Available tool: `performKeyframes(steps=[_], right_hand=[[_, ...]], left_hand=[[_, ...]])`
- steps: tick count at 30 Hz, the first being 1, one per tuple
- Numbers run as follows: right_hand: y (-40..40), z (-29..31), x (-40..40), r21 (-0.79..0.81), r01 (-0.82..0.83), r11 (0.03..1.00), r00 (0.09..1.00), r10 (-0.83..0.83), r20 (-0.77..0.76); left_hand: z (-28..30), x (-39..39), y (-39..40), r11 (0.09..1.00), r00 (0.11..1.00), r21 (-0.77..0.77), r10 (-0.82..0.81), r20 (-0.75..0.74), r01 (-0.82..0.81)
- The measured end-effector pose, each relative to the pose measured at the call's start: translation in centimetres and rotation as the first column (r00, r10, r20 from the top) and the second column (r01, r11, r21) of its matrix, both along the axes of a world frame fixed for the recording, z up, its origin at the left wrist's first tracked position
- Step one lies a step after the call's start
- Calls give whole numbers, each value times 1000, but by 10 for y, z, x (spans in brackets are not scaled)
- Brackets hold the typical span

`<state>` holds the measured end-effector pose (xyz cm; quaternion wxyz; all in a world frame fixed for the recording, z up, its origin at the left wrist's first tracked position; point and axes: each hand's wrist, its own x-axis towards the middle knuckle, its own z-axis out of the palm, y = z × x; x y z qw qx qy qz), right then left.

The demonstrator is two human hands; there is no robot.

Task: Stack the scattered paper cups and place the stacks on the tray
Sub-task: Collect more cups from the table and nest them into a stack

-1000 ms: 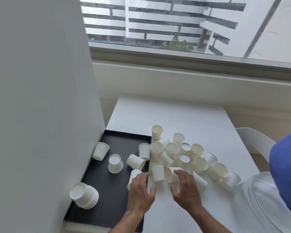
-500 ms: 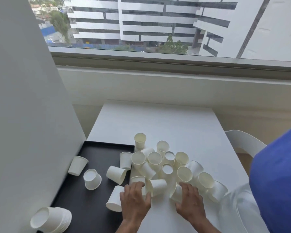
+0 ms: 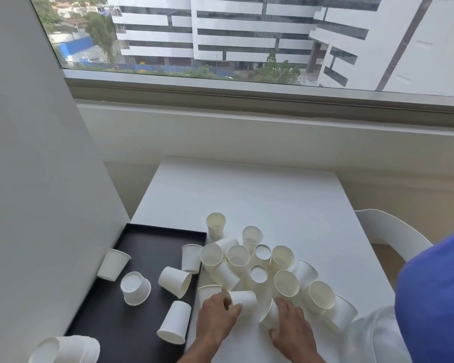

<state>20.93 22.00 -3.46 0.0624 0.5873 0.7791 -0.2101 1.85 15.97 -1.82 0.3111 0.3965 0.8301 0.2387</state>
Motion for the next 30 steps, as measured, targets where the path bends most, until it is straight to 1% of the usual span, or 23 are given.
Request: performKeyframes(steps=[3,5,7,10,13,16,19,22,25,27,29,30], right_hand=[[-2,-2,-1,-5,4,1000,1000,-4,-20],[-3,-1,0,-8,0,1000,999,0,-49],[-5,0,1,-3,8,1000,996,-8,-94],[-12,1,1,35,30,999,983,-23,-180],[-20,5,-4,67,30,997,962,-11,-274],[-23,11,-15,52,28,998,920,-6,-391],[-23,20,-30,40,64,997,853,-33,-521],[-24,27,-40,43,39,998,806,-6,-592],[-24,32,-43,76,-21,997,812,62,-580],[-25,33,-45,92,-41,995,822,86,-563],[-24,32,-46,66,-11,998,820,47,-570],[-24,31,-47,53,15,998,815,18,-579]], left_hand=[[-2,-2,4,1000,990,17,-9,140,7],[-4,-3,5,998,981,64,-18,194,6],[-4,-2,4,989,981,143,-56,187,29],[2,2,-2,955,982,285,-129,139,85],[10,4,-6,917,971,395,-143,194,56],[18,5,-8,892,961,450,-153,229,35],[25,6,-10,890,948,450,-203,243,75],[33,2,-12,873,926,445,-318,205,201],[41,-9,-14,833,888,446,-433,157,328],[44,-19,-17,796,872,478,-476,116,371],[44,-35,-22,770,889,508,-457,16,387],[42,-45,-25,757,893,503,-444,-72,417]])
